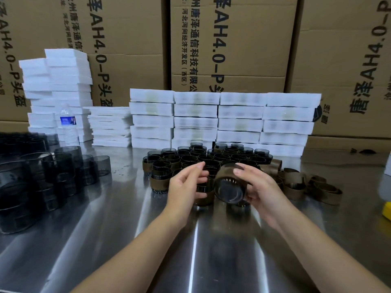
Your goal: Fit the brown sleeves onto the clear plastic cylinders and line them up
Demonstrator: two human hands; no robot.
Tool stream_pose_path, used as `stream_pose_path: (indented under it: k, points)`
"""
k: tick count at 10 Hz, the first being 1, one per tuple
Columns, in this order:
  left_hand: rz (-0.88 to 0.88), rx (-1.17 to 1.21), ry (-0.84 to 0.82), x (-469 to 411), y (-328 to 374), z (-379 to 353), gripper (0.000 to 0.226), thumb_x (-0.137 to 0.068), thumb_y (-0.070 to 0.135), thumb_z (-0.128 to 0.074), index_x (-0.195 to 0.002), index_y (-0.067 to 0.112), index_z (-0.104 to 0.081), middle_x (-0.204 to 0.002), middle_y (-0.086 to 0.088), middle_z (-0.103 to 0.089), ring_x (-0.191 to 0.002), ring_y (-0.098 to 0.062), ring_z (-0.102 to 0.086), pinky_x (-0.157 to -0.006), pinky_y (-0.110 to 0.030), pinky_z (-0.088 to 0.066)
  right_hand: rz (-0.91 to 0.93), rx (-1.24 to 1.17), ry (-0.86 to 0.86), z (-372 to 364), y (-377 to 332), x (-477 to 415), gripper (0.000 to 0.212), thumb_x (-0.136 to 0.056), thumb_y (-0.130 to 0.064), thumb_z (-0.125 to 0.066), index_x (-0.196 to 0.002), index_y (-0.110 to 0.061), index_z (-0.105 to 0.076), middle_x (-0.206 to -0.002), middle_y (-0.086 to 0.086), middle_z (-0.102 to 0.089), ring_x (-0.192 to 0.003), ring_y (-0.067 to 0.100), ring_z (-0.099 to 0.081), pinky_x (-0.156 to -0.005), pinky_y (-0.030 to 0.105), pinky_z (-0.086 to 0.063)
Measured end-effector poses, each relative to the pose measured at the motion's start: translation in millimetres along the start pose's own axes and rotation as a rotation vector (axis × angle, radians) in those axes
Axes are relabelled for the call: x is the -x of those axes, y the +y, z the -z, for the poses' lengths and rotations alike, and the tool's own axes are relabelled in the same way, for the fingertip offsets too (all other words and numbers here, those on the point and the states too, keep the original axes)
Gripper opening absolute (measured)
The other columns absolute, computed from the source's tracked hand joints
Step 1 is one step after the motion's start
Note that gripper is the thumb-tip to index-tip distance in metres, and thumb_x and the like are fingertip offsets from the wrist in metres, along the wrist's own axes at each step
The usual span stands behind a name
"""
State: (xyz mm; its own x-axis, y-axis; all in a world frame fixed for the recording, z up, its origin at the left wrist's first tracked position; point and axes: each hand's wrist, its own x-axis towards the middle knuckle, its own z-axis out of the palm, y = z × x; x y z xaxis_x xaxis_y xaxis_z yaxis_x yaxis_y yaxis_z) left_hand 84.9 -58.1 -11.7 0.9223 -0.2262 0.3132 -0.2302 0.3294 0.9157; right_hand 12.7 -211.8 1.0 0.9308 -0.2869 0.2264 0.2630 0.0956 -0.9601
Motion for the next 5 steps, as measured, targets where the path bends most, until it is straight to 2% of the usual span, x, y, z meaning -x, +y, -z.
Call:
stream_pose_path:
  k: [1, 2, 3, 4, 5]
  points:
    - [-0.014, 0.006, 0.215, -7.7, 1.0, 5.3, 0.029, -0.098, 0.021, -0.050, -0.078, 0.019, -0.071, -0.063, 0.003, -0.062, -0.057, -0.006, -0.056, -0.042, -0.017, -0.043, 0.108, 0.316, 0.126, 0.9, 9.8, -1.5, 0.022, -0.067, -0.018, -0.082, -0.085, -0.025, -0.072, -0.084, 0.000, -0.070, -0.078, 0.015, -0.065, -0.076, 0.034, -0.052]
    - [-0.021, 0.051, 0.407, -15.0, 2.6, 12.6, 0.033, -0.099, 0.017, -0.046, -0.072, 0.016, -0.066, -0.057, 0.002, -0.052, -0.049, -0.007, -0.044, -0.037, -0.015, -0.036, 0.190, 0.737, 0.111, 0.1, 21.9, -0.9, 0.020, -0.068, -0.025, -0.082, -0.073, -0.031, -0.064, -0.079, -0.011, -0.062, -0.069, -0.001, -0.054, -0.069, 0.023, -0.045]
    - [-0.042, 0.133, 0.563, -21.5, 10.8, 23.3, 0.031, -0.096, 0.015, -0.043, -0.070, 0.015, -0.061, -0.057, 0.001, -0.046, -0.038, -0.002, -0.039, -0.034, -0.014, -0.031, 0.260, 1.021, 0.057, 0.7, 31.5, -1.3, 0.018, -0.077, -0.032, -0.074, -0.076, -0.035, -0.056, -0.088, -0.015, -0.052, -0.064, -0.004, -0.046, -0.062, 0.018, -0.034]
    - [-0.069, 0.215, 0.681, -27.3, 19.6, 30.9, 0.029, -0.091, 0.011, -0.041, -0.067, 0.014, -0.058, -0.053, 0.002, -0.044, -0.033, -0.002, -0.034, -0.033, -0.016, -0.026, 0.286, 1.136, 0.084, 0.3, 38.0, -1.4, 0.014, -0.088, -0.025, -0.063, -0.101, -0.028, -0.059, -0.109, -0.012, -0.049, -0.079, 0.007, -0.052, -0.074, 0.026, -0.042]
    - [-0.088, 0.314, 0.779, -31.5, 30.6, 38.0, 0.028, -0.088, 0.011, -0.041, -0.065, 0.014, -0.056, -0.038, 0.009, -0.042, -0.032, -0.004, -0.031, -0.036, -0.018, -0.021, 0.296, 1.109, 0.191, 0.7, 38.6, -7.1, 0.027, -0.091, -0.014, -0.058, -0.117, -0.021, -0.056, -0.123, -0.007, -0.045, -0.084, 0.013, -0.056, -0.081, 0.028, -0.044]
